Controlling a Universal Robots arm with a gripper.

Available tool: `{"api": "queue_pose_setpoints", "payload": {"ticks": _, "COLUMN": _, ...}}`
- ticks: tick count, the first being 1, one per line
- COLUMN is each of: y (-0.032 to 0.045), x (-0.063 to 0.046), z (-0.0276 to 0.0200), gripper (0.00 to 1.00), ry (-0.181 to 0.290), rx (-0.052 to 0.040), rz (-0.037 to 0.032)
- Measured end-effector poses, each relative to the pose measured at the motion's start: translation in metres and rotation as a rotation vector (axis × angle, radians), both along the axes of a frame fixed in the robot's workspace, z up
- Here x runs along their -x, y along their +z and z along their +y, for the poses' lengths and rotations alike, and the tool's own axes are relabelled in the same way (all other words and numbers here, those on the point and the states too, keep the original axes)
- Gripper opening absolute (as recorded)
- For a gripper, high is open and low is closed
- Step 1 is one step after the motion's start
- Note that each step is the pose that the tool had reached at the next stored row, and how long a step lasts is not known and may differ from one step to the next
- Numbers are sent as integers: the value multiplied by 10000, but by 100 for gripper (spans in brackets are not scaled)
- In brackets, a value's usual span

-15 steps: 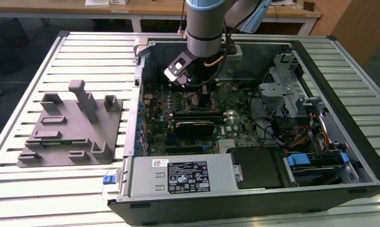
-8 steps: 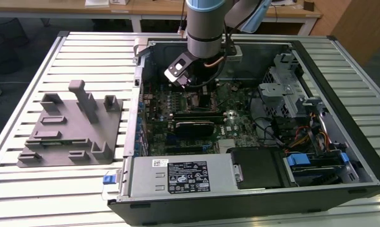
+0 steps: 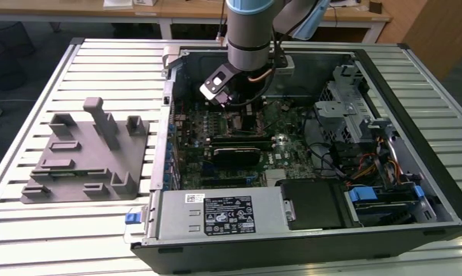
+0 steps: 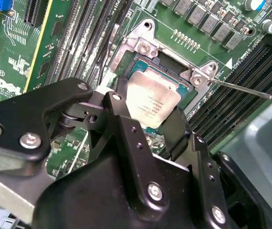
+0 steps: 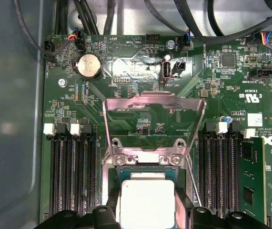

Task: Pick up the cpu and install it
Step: 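Place the cpu into insertion slot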

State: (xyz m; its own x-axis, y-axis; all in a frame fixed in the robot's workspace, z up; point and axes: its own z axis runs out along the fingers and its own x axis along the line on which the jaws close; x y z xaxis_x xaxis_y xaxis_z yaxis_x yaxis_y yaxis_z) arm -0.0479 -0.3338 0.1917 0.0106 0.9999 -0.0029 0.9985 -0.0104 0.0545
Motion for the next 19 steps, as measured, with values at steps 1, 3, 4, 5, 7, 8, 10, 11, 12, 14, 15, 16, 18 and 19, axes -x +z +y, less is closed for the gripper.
{"api": "queue_pose_setpoints", "payload": {"ticks": 1, "y": 0, "x": 0, "z": 0, "gripper": 54, "ry": 0, "rx": 0, "rz": 0}}
{"api": "queue_pose_setpoints", "payload": {"ticks": 3, "y": -10, "x": -3, "z": 6, "gripper": 55, "ry": 0, "rx": -33, "rz": -16}}
{"api": "queue_pose_setpoints", "payload": {"ticks": 4, "y": -6, "x": -1, "z": 3, "gripper": 55, "ry": 0, "rx": -13, "rz": -8}}
{"api": "queue_pose_setpoints", "payload": {"ticks": 5, "y": -2, "x": 0, "z": 0, "gripper": 61, "ry": -1, "rx": -3, "rz": -1}}
{"api": "queue_pose_setpoints", "payload": {"ticks": 7, "y": -2, "x": 0, "z": 0, "gripper": 61, "ry": 0, "rx": -1, "rz": 0}}
{"api": "queue_pose_setpoints", "payload": {"ticks": 8, "y": 0, "x": 0, "z": 0, "gripper": 61, "ry": 0, "rx": 0, "rz": 0}}
{"api": "queue_pose_setpoints", "payload": {"ticks": 10, "y": 16, "x": 0, "z": 0, "gripper": 61, "ry": 0, "rx": -2, "rz": -1}}
{"api": "queue_pose_setpoints", "payload": {"ticks": 11, "y": 25, "x": 0, "z": 0, "gripper": 61, "ry": 0, "rx": -4, "rz": -1}}
{"api": "queue_pose_setpoints", "payload": {"ticks": 12, "y": 27, "x": 0, "z": 1, "gripper": 61, "ry": -1, "rx": -5, "rz": -1}}
{"api": "queue_pose_setpoints", "payload": {"ticks": 14, "y": 26, "x": 0, "z": 1, "gripper": 61, "ry": -1, "rx": -7, "rz": -2}}
{"api": "queue_pose_setpoints", "payload": {"ticks": 15, "y": 27, "x": -1, "z": 0, "gripper": 60, "ry": 0, "rx": -6, "rz": -2}}
{"api": "queue_pose_setpoints", "payload": {"ticks": 16, "y": 27, "x": -1, "z": -1, "gripper": 60, "ry": 1, "rx": -4, "rz": 0}}
{"api": "queue_pose_setpoints", "payload": {"ticks": 18, "y": 29, "x": -2, "z": -2, "gripper": 53, "ry": 0, "rx": -1, "rz": 2}}
{"api": "queue_pose_setpoints", "payload": {"ticks": 19, "y": 28, "x": -3, "z": -3, "gripper": 53, "ry": -1, "rx": -2, "rz": 1}}
